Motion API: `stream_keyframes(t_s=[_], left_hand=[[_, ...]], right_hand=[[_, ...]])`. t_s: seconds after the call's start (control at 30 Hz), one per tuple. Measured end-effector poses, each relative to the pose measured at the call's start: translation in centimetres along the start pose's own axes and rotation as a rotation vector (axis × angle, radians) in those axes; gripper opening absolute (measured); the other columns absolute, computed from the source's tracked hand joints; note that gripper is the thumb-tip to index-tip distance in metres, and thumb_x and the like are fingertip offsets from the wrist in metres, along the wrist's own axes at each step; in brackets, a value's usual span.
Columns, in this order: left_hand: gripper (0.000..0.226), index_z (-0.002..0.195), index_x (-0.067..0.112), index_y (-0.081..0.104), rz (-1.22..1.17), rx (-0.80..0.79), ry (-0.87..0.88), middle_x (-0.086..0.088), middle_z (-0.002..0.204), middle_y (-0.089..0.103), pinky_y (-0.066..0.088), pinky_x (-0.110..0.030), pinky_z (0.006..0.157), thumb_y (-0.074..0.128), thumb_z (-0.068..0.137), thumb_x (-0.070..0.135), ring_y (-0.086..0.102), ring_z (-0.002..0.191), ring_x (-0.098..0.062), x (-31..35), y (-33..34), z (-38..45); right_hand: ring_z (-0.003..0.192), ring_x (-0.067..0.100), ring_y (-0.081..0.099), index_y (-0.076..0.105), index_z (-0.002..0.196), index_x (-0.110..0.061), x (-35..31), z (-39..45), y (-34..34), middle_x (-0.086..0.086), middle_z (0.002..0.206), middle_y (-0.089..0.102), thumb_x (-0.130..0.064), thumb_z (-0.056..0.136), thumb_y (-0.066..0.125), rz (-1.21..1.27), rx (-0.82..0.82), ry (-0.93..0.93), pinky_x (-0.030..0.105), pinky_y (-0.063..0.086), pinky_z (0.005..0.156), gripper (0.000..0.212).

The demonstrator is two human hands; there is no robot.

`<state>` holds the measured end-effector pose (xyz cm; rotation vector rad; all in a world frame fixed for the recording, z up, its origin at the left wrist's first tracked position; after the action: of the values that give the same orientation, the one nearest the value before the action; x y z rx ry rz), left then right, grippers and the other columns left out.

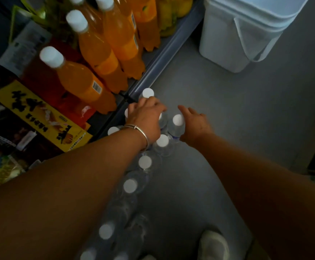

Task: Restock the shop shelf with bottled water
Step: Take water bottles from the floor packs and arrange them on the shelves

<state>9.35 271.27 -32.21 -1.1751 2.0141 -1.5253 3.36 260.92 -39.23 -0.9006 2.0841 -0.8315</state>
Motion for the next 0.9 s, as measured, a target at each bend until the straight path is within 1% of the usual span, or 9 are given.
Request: stream_keyframes(t_s=[0.07,0.13,0.23,0.3,0.37,0.47,0.67,0.77,0.9], left_hand=[[0.054,0.129,0.026,0.045,0.015,-0.001,0.023,0.003,0.139,0.036,0.02,-0.036,0.105,0.059,0.079,0.009,0.026,0.132,-0.021,-0.3,0.6,0.5],[0.053,0.127,0.026,0.047,0.021,-0.006,0.035,0.003,0.138,0.036,0.019,-0.036,0.106,0.06,0.079,0.008,0.025,0.132,-0.021,-0.5,1.1,0.9],[0.053,0.126,0.026,0.046,0.028,0.0,0.05,0.002,0.137,0.036,0.018,-0.037,0.107,0.06,0.078,0.008,0.025,0.132,-0.021,-0.8,1.6,1.2],[0.055,0.127,0.027,0.045,0.031,-0.001,0.059,0.003,0.137,0.036,0.018,-0.036,0.107,0.06,0.078,0.009,0.025,0.132,-0.021,-0.8,1.8,1.2],[0.055,0.128,0.027,0.043,0.03,0.013,0.072,0.003,0.136,0.035,0.018,-0.035,0.105,0.06,0.078,0.01,0.026,0.131,-0.02,-0.5,1.5,1.1],[0.056,0.13,0.027,0.041,0.043,0.003,0.063,0.002,0.137,0.035,0.019,-0.034,0.103,0.06,0.079,0.012,0.027,0.13,-0.021,0.3,-0.1,0.4],[0.053,0.131,0.024,0.039,0.071,-0.034,0.021,-0.001,0.135,0.036,0.025,-0.037,0.099,0.06,0.083,0.027,0.031,0.128,-0.024,2.6,-8.3,-3.5],[0.05,0.127,0.021,0.041,0.024,-0.007,-0.018,-0.004,0.131,0.04,0.029,-0.038,0.098,0.062,0.082,0.032,0.035,0.125,-0.025,3.7,-15.3,-6.1],[0.049,0.115,0.015,0.049,-0.163,0.031,-0.071,-0.009,0.124,0.052,0.041,-0.042,0.095,0.069,0.074,0.032,0.047,0.118,-0.032,5.2,-26.5,-10.7]], right_hand=[[0.127,0.036,0.038,0.022,0.146,-0.027,0.2,0.9,0.7,0.006,0.144,0.036,-0.014,0.077,0.073,0.064,-0.014,-0.011,0.044,0.04,0.101,0.087],[0.125,0.034,0.044,0.031,0.142,-0.022,0.2,1.4,1.3,0.008,0.138,0.044,-0.016,0.074,0.076,0.131,-0.034,-0.035,0.041,0.041,0.1,0.081],[0.111,0.03,0.055,0.043,0.128,-0.017,0.2,1.5,1.6,0.011,0.121,0.058,-0.017,0.072,0.078,0.173,-0.028,-0.06,0.033,0.044,0.085,0.067],[0.105,0.03,0.057,0.045,0.122,-0.016,0.2,1.3,1.5,0.012,0.113,0.061,-0.018,0.07,0.079,0.179,-0.002,-0.054,0.035,0.046,0.079,0.062],[0.101,0.032,0.058,0.047,0.119,-0.016,0.2,0.6,0.7,0.013,0.109,0.062,-0.018,0.07,0.079,0.172,0.033,-0.046,0.037,0.05,0.078,0.058],[0.098,0.034,0.059,0.048,0.116,-0.016,-0.3,-1.2,-2.0,0.013,0.106,0.063,-0.022,0.07,0.079,0.168,0.076,-0.045,0.034,0.048,0.075,0.056],[0.106,0.032,0.058,0.049,0.119,-0.019,-5.2,-7.5,-13.3,0.01,0.114,0.062,-0.033,0.071,0.079,0.124,0.11,-0.116,0.036,0.048,0.081,0.059],[0.107,0.03,0.058,0.049,0.12,-0.02,-9.1,-12.0,-20.4,0.008,0.114,0.063,-0.034,0.07,0.079,0.114,0.127,-0.184,0.033,0.047,0.081,0.06],[0.108,0.028,0.057,0.05,0.122,-0.019,-14.6,-19.2,-30.5,0.007,0.118,0.061,-0.034,0.07,0.077,0.091,0.137,-0.29,0.031,0.046,0.081,0.06]])
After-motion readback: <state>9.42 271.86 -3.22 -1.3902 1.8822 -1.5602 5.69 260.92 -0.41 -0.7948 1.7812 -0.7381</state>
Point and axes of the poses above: each hand's wrist, its own z-axis towards the middle knuckle, its own y-axis out of the palm, x = y × z, the point moved 7 cm from there along z, towards the middle knuckle
